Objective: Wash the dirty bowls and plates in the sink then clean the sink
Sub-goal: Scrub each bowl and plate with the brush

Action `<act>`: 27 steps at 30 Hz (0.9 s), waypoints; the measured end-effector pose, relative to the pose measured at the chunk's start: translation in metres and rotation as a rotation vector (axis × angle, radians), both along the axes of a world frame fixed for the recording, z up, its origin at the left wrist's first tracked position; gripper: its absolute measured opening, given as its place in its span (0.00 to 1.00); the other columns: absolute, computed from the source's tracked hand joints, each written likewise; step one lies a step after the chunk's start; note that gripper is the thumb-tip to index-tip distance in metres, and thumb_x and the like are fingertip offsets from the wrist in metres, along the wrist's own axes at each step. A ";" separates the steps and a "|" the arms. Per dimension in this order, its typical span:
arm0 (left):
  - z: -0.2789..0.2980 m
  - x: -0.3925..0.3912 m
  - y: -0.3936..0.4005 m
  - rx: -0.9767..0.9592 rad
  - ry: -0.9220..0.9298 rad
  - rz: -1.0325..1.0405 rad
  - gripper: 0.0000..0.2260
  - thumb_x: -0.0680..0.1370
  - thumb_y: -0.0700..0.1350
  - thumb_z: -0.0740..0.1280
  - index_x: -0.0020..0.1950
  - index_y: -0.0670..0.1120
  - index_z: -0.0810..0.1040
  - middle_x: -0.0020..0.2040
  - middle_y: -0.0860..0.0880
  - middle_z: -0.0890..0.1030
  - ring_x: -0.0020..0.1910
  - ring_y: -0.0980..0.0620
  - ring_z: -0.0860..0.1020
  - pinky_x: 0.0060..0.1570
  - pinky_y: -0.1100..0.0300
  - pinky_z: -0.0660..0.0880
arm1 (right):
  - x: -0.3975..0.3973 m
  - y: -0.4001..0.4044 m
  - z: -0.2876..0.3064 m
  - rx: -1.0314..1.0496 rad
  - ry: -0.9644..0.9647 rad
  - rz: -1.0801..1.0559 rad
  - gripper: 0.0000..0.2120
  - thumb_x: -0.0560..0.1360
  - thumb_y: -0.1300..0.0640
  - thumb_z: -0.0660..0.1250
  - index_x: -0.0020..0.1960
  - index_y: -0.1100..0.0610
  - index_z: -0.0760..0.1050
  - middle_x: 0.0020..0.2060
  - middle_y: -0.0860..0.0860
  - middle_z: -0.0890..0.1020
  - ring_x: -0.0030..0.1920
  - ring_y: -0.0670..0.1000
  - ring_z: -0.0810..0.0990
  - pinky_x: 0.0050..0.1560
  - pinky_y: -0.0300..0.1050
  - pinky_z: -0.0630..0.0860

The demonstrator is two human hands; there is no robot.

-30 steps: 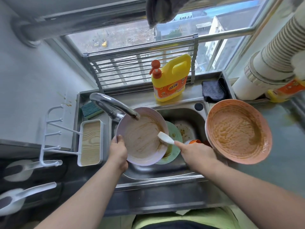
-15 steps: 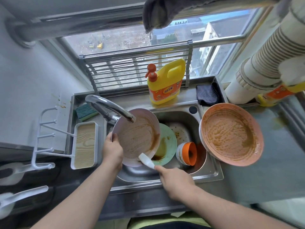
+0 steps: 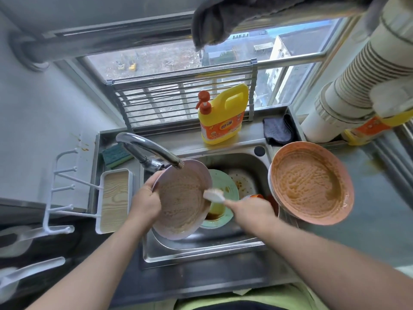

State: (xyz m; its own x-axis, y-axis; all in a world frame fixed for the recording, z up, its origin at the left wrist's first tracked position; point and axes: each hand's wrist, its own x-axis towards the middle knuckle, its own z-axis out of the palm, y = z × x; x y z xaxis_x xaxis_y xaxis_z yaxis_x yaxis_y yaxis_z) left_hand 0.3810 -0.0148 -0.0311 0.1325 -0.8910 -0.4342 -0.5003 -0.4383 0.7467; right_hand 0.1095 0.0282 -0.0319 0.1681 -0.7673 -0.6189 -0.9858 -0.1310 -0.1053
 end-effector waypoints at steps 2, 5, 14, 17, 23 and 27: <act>0.001 0.001 -0.004 -0.005 -0.008 -0.029 0.20 0.88 0.47 0.57 0.68 0.72 0.76 0.62 0.65 0.82 0.62 0.57 0.78 0.63 0.54 0.72 | -0.003 -0.034 0.021 -0.115 0.035 0.099 0.40 0.81 0.67 0.56 0.81 0.33 0.51 0.43 0.51 0.78 0.44 0.59 0.80 0.41 0.52 0.81; -0.004 -0.002 -0.013 0.005 -0.097 -0.106 0.16 0.88 0.55 0.55 0.71 0.73 0.72 0.64 0.59 0.82 0.64 0.50 0.78 0.63 0.50 0.73 | 0.019 -0.067 0.060 -0.237 0.018 0.270 0.45 0.79 0.73 0.54 0.82 0.36 0.43 0.37 0.52 0.73 0.42 0.59 0.76 0.37 0.54 0.79; 0.001 0.005 -0.012 -0.031 -0.152 -0.207 0.17 0.88 0.58 0.56 0.76 0.67 0.71 0.70 0.55 0.80 0.70 0.48 0.75 0.61 0.55 0.68 | -0.013 -0.049 0.051 -0.112 0.142 0.239 0.42 0.81 0.68 0.53 0.81 0.30 0.44 0.47 0.53 0.80 0.47 0.60 0.81 0.41 0.54 0.81; -0.018 -0.002 -0.013 0.037 -0.165 -0.200 0.17 0.87 0.59 0.55 0.76 0.68 0.69 0.72 0.51 0.79 0.71 0.45 0.75 0.66 0.51 0.71 | 0.016 -0.063 0.062 -0.252 0.059 0.322 0.44 0.81 0.71 0.52 0.81 0.33 0.41 0.40 0.52 0.73 0.41 0.58 0.74 0.37 0.54 0.79; -0.023 0.007 -0.014 0.003 0.108 0.010 0.17 0.89 0.50 0.55 0.78 0.58 0.72 0.67 0.56 0.78 0.69 0.53 0.73 0.68 0.57 0.66 | -0.004 -0.057 0.040 -0.132 0.099 0.130 0.42 0.80 0.69 0.53 0.81 0.33 0.47 0.45 0.54 0.78 0.46 0.61 0.80 0.42 0.55 0.81; -0.031 0.003 -0.010 0.001 0.220 0.209 0.18 0.90 0.50 0.53 0.78 0.56 0.72 0.68 0.52 0.79 0.69 0.50 0.75 0.69 0.53 0.70 | 0.005 0.002 -0.001 0.086 -0.025 -0.172 0.27 0.83 0.61 0.52 0.75 0.37 0.66 0.50 0.53 0.79 0.51 0.59 0.83 0.42 0.50 0.75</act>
State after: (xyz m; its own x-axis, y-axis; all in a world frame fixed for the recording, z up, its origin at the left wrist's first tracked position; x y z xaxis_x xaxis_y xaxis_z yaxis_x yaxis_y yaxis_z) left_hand 0.3835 -0.0253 -0.0618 0.2151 -0.8540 -0.4737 -0.2255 -0.5154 0.8267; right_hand 0.1147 0.0305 -0.0325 0.0552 -0.7305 -0.6807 -0.9898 0.0498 -0.1336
